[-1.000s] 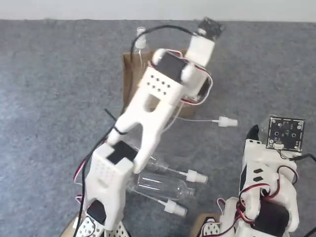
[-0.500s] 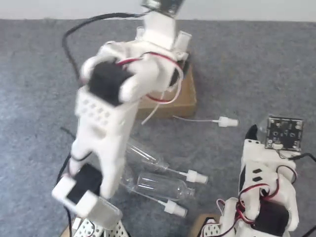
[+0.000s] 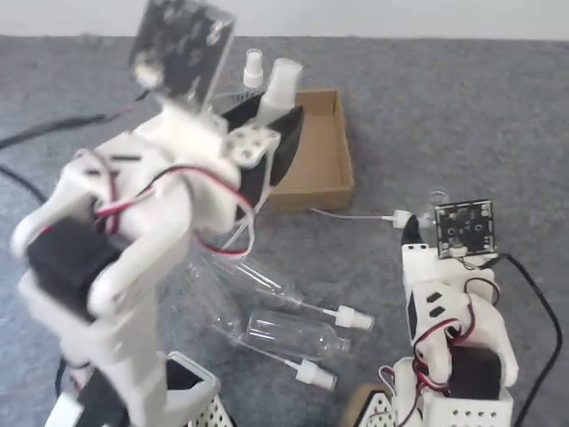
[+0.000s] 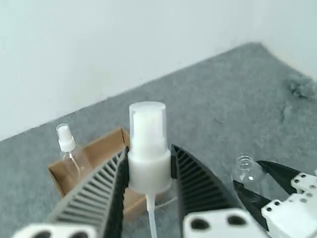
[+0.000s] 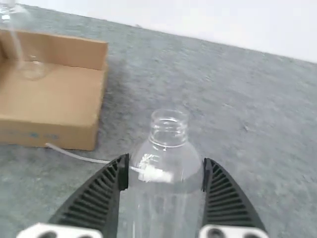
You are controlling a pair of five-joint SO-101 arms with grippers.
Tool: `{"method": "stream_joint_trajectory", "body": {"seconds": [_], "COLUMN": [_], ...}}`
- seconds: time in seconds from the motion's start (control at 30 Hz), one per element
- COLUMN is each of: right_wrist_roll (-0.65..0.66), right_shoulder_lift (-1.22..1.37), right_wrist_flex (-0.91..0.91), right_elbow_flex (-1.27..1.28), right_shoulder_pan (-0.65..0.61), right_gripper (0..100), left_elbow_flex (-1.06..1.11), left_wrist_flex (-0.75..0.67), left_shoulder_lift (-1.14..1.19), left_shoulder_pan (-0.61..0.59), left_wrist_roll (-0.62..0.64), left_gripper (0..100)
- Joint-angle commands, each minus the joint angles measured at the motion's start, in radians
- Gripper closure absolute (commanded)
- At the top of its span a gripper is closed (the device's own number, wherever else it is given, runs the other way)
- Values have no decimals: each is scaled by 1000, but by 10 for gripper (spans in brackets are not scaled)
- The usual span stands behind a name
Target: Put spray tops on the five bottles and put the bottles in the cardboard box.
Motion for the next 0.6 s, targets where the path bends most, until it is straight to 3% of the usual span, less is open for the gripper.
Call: {"method": "stream_joint_trajectory", "body": {"seconds": [0.0,0.47,0.57], "right_wrist_roll": [-8,-2,-3], "right_shoulder_lift": [-13,-10,-7], "right_wrist_flex": [-27,-136,-151], "right_elbow_flex": [6,87,87], "right_shoulder_pan": [-68,-228,-272], "right_gripper": [895,895,895], "left_elbow_flex": [119,677,750], "left_wrist_flex": [-34,-328,-387], "left_shoulder_lift": [-143,-626,-694], "left_shoulder_pan": [-5,-6,-57], "left_wrist_roll": [11,5,11], "left_gripper": [989,989,989]}}
